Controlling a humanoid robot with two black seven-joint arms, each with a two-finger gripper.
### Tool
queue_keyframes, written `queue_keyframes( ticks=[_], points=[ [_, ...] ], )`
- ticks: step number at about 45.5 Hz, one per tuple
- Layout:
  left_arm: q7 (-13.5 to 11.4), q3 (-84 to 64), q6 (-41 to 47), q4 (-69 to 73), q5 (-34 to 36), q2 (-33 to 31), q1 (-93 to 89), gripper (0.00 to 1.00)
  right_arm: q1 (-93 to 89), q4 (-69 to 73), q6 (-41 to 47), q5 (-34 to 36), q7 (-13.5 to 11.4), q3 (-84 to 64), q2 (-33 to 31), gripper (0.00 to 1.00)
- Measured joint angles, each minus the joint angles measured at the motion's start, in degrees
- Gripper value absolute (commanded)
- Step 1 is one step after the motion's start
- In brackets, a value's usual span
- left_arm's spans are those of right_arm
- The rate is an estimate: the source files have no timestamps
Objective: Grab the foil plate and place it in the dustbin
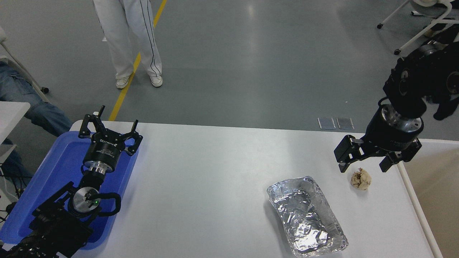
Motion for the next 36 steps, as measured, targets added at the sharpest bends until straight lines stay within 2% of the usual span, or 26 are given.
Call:
queue_keyframes(
  ticks=[21,36],
  points=[
    [0.0,0.0,-0.06,0.0,0.0,0.0,-0.03,1.0,-8.09,-0.39,-13.35,-4.62,-0.07,3.07,0.16,0.99],
    [0.0,0.0,-0.05,-0.01,0.0,0.0,0.0,1.0,-13.95,-0.6,-17.81,-5.06,-0.13,3.68,0.23,0.99]
  ],
)
